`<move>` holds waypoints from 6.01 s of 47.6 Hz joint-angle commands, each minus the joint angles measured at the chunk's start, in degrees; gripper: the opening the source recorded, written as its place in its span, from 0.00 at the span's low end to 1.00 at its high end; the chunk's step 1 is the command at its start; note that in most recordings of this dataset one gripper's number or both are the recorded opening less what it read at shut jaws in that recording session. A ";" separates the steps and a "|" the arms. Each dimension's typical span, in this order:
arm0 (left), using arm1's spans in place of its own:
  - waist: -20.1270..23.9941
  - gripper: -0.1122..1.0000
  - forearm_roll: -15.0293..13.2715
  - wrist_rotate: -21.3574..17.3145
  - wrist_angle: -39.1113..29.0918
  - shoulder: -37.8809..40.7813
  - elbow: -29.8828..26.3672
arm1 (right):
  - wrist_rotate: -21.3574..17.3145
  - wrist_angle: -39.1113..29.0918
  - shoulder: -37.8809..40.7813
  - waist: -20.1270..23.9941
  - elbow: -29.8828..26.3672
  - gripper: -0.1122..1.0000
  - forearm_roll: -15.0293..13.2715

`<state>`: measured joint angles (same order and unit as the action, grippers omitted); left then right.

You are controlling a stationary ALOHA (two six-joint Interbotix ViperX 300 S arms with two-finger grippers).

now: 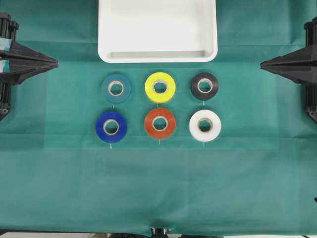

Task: Place the tape from the fixed location into the white case.

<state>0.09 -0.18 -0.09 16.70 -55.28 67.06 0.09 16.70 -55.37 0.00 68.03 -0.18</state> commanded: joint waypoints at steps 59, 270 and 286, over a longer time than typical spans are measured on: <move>-0.26 0.97 -0.35 0.26 -2.11 0.62 -1.41 | -0.35 -1.76 0.70 -0.18 -2.46 0.10 0.18; 5.27 1.00 -0.35 -1.41 -28.39 61.35 -63.46 | -0.35 -3.34 1.76 -0.09 -3.08 0.10 0.18; 5.19 1.00 -0.18 -1.93 -56.69 68.03 -78.40 | -0.35 -3.78 1.76 -0.18 -3.08 0.10 0.09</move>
<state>5.36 -0.44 -1.93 -35.33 13.01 -7.12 -0.26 12.83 -53.96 -0.09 66.53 0.00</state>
